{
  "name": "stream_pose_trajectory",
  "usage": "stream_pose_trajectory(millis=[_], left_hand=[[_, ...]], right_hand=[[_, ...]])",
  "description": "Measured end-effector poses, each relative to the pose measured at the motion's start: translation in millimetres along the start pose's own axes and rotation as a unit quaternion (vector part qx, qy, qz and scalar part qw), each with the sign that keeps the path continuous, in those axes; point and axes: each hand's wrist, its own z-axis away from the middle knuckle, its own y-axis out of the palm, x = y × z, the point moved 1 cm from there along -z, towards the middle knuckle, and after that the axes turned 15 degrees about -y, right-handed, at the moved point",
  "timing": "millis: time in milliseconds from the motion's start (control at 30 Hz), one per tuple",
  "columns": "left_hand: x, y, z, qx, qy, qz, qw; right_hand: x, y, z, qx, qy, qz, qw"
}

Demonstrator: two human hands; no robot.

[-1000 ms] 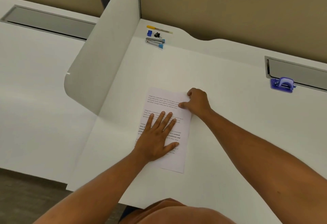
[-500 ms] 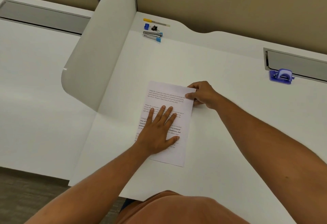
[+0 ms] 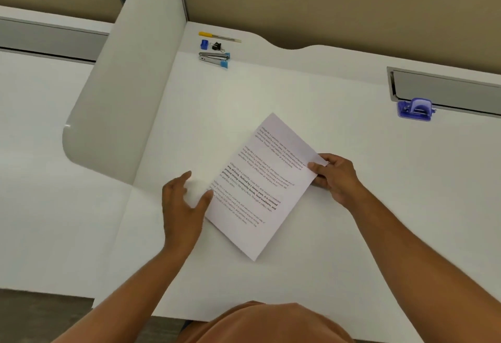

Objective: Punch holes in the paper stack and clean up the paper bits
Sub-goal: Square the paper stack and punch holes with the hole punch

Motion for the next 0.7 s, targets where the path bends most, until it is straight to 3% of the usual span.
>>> stream_pose_trajectory(millis=[133,267,400,700], left_hand=[[-0.7,2.7,11.3,0.079,-0.15,0.088,0.982],[-6.4,21.0,25.3,0.184,-0.212,0.207,0.937],[-14.6,40.6,35.2,0.254,-0.218,0.239,0.912],[-49.4,98.1,55.8,0.258,-0.158,0.176,0.937]], right_hand=[[-8.0,-17.1,21.6,-0.048,0.005,-0.052,0.997],[-8.7,-36.7,43.0,-0.091,-0.001,-0.094,0.991],[-7.7,-58.1,57.4,-0.134,-0.011,-0.094,0.986],[-9.9,-141.0,79.2,-0.15,-0.024,-0.097,0.984]])
